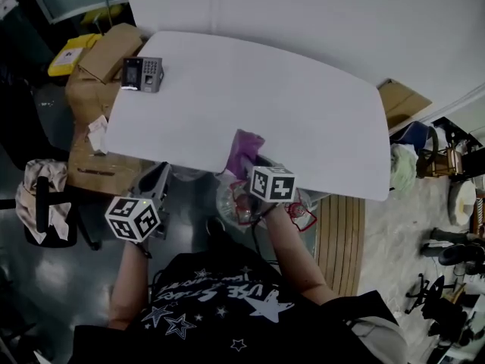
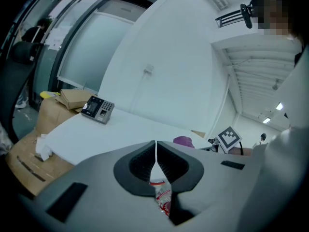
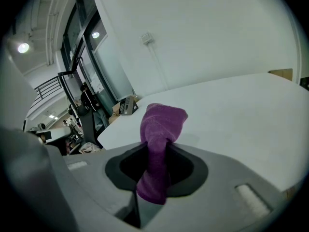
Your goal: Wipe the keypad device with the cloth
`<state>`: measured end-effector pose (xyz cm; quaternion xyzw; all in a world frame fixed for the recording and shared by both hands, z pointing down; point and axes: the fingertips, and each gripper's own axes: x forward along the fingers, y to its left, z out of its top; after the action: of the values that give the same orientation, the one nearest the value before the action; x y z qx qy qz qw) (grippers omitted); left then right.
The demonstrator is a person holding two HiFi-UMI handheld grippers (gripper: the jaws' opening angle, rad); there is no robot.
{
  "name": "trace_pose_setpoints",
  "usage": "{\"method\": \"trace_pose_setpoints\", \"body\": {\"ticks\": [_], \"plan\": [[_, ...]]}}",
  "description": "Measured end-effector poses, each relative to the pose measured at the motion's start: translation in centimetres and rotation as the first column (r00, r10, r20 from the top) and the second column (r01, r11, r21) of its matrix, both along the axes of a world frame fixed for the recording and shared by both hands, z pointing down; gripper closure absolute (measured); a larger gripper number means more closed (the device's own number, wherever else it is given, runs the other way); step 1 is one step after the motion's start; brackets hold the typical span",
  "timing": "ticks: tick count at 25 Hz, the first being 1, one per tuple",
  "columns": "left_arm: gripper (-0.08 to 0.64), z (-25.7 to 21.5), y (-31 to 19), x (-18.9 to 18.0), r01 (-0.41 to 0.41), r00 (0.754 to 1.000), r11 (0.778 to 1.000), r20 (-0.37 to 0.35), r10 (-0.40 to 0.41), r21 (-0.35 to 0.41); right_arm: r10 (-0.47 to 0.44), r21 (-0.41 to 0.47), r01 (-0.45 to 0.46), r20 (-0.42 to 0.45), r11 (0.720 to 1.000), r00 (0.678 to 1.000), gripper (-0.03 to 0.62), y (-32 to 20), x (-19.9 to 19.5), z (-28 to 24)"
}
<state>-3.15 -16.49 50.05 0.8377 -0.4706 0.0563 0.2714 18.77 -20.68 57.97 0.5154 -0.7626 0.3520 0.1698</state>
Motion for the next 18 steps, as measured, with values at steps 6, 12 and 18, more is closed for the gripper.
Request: {"method": "trace_pose_setpoints", "body": {"ticks": [6, 12, 18], "plan": [[0.543, -0.2, 3.7, -1.9, -0.012, 1.0, 1.0, -0.016, 0.012, -0.004, 0.012, 0.011, -0.012, -0.013, 1.0, 1.0, 0.494, 3.4, -1.7, -0.9], [0.543, -0.1, 7.2, -3.3, -0.027, 0.999, 1.0, -0.024, 0.027, -0.004, 0.025, 0.004, -0.025, -0.009, 1.0, 1.0, 0.495, 7.6, -3.1, -0.9], [0.543, -0.6, 10.6, -3.6, -0.051, 0.998, 0.998, -0.025, 0.052, 0.02, 0.032, 0.031, -0.032, -0.014, 0.999, 0.999, 0.494, 11.5, -3.3, -1.9]]}}
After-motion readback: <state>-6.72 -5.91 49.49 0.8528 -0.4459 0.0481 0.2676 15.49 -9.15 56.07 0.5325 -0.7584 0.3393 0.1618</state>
